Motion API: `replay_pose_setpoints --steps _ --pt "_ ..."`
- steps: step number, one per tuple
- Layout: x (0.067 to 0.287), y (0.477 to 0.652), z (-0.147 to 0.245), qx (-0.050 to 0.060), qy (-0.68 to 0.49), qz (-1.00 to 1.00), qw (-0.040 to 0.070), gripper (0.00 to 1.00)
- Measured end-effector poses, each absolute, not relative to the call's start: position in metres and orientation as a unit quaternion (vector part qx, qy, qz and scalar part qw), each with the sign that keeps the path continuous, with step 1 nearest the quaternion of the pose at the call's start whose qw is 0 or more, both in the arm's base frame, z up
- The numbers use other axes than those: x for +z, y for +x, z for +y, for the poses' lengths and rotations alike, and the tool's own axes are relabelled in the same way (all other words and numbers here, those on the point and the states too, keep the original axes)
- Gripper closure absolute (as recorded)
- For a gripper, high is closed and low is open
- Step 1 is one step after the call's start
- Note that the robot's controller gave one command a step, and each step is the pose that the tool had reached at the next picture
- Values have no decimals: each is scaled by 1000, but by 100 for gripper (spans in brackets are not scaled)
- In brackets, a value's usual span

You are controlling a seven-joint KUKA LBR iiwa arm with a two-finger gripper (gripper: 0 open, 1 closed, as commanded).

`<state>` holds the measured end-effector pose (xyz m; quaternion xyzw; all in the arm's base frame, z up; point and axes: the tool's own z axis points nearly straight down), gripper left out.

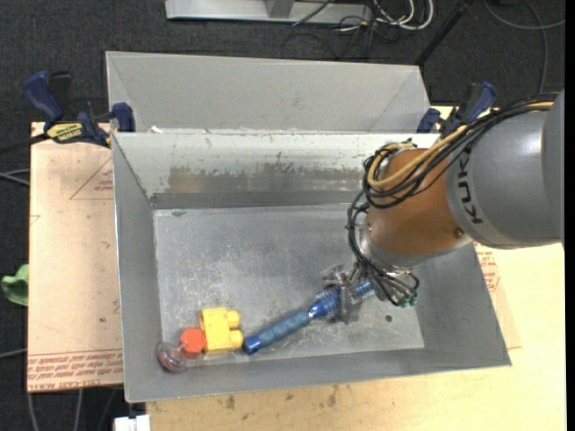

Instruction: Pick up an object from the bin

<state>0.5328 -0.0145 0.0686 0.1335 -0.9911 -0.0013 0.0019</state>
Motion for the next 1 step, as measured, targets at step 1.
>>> replay_pose_setpoints --steps 1 --pt "207 531 -14 1 190 -982 -4 100"
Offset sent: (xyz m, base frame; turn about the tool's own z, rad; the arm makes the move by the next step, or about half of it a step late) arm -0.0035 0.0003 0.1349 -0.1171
